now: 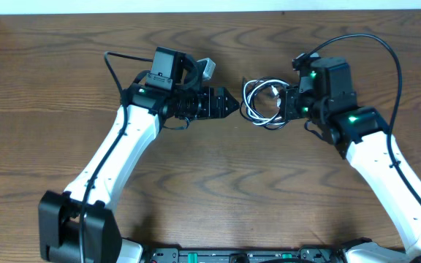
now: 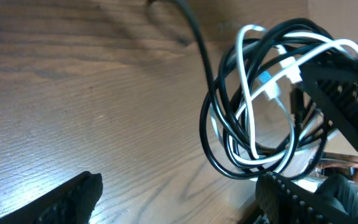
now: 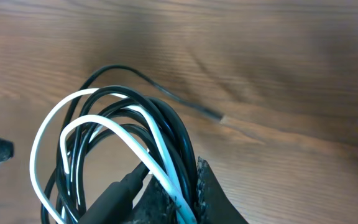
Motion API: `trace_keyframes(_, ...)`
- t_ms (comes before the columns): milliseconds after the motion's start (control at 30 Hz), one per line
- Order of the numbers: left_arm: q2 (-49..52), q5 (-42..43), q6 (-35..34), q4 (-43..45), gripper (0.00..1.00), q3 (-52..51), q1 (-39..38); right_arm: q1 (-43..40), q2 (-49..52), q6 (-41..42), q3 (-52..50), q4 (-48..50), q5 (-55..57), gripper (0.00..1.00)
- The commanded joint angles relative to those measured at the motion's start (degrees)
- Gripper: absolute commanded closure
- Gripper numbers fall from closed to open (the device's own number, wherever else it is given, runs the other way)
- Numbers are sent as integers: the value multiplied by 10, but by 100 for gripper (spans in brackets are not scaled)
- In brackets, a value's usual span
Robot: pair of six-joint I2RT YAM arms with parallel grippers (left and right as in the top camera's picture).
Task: Untangle cables
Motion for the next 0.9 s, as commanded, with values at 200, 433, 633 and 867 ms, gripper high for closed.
trace_keyframes(200, 54, -5, -68, 55, 16, 6, -16, 59, 0, 29, 4, -19, 179, 99)
trace_keyframes(433, 93, -27, -109, 90, 15, 6, -35, 63, 0, 29, 4, -30, 186, 99)
trace_keyframes(633, 110, -23, -141, 134, 16, 6, -38, 63, 0, 29, 4, -36, 186, 99)
trace_keyframes(867, 106, 61, -112, 204, 20, 6, -38, 63, 1, 29, 3, -45, 186, 99)
